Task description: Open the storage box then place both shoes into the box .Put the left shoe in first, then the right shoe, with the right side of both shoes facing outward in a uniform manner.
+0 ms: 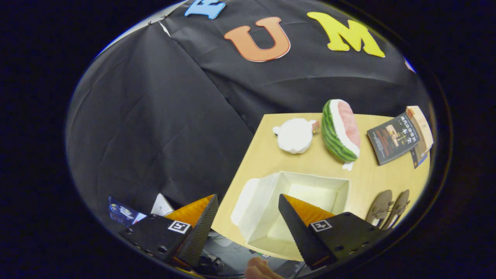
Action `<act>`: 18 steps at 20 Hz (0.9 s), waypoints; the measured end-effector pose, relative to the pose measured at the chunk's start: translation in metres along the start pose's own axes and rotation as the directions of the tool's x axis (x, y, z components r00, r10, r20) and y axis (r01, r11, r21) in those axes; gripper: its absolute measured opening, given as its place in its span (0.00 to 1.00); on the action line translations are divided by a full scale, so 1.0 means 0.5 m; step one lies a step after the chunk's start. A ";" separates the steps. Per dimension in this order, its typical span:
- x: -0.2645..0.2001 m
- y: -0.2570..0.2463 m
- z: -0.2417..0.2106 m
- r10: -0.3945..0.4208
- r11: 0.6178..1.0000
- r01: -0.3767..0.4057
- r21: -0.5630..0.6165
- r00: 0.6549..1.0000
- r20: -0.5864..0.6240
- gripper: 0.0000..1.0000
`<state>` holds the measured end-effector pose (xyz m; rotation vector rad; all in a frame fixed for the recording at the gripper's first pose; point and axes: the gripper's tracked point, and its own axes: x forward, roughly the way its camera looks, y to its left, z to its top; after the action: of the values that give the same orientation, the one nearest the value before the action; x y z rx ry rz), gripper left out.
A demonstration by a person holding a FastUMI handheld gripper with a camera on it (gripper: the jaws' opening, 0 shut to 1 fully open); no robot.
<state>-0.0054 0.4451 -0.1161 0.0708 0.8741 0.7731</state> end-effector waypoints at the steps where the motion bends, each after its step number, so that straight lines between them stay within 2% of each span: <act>1: -0.015 -0.036 -0.005 -0.003 1.000 0.003 0.002 1.000 0.000 0.96; 11: -0.137 -0.467 -0.114 -0.148 0.988 0.149 0.043 0.988 -0.040 0.96; 15: -0.139 -0.608 -0.194 -0.169 0.977 0.181 0.117 0.980 -0.105 0.96; 18: -0.117 -0.683 -0.269 -0.185 0.973 0.206 0.103 0.966 -0.178 0.96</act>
<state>0.0741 0.1251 -0.2873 0.0255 1.0701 0.5458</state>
